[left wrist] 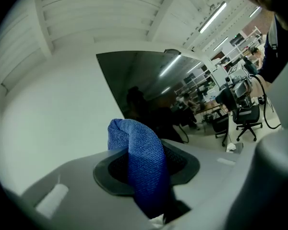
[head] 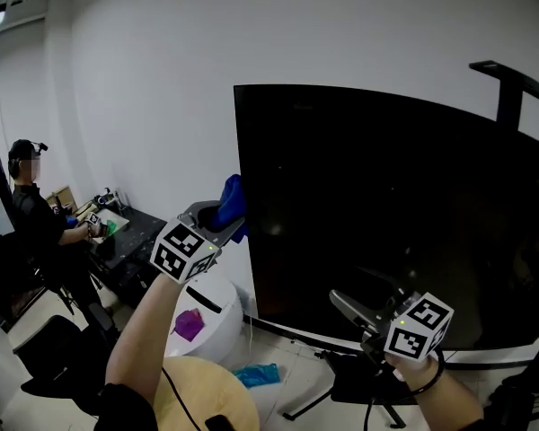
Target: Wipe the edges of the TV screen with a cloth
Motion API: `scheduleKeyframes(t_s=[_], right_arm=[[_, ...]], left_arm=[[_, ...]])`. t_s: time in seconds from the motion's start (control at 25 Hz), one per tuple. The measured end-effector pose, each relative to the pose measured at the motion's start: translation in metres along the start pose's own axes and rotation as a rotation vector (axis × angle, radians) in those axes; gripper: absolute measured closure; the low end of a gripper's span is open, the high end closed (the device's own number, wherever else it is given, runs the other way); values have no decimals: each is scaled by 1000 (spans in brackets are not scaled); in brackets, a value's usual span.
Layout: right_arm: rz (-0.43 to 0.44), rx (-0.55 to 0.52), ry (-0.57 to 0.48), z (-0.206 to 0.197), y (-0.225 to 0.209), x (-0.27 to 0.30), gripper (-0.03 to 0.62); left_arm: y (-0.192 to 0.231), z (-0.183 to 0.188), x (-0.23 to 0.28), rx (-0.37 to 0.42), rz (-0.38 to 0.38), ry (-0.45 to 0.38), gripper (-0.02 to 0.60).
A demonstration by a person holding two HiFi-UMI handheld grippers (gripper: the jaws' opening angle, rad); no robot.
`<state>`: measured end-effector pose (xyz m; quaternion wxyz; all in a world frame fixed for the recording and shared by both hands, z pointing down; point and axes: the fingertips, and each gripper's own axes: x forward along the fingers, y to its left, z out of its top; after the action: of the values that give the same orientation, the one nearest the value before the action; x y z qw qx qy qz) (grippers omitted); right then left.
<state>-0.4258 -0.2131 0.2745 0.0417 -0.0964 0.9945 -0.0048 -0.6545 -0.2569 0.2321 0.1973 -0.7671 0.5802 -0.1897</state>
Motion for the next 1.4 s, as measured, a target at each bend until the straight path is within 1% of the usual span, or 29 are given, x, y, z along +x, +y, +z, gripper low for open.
scheduleKeyframes(t_s=[0.2, 0.32, 0.56, 0.68, 0.8, 1.08, 1.28, 1.4], right_arm=[[10, -28, -54, 34, 0, -2, 336], [18, -43, -76, 50, 5, -6, 336], [33, -79, -110, 75, 16, -15, 339], [36, -94, -127, 85, 19, -20, 341], [36, -107, -144, 96, 22, -25, 342], [34, -133, -174, 114, 28, -39, 345], [30, -144, -191, 124, 28, -49, 345], [27, -138, -201, 125, 25, -56, 347]], left_arm=[[21, 48, -5, 78, 5, -11, 459], [30, 72, -8, 101, 6, -17, 459], [59, 119, -11, 73, 24, -72, 459], [74, 137, -12, 50, 37, -94, 460], [89, 152, -14, 44, 55, -103, 460], [113, 179, -16, 64, 93, -97, 460], [130, 207, -25, 89, 106, -94, 460], [136, 221, -29, 124, 106, -76, 460]])
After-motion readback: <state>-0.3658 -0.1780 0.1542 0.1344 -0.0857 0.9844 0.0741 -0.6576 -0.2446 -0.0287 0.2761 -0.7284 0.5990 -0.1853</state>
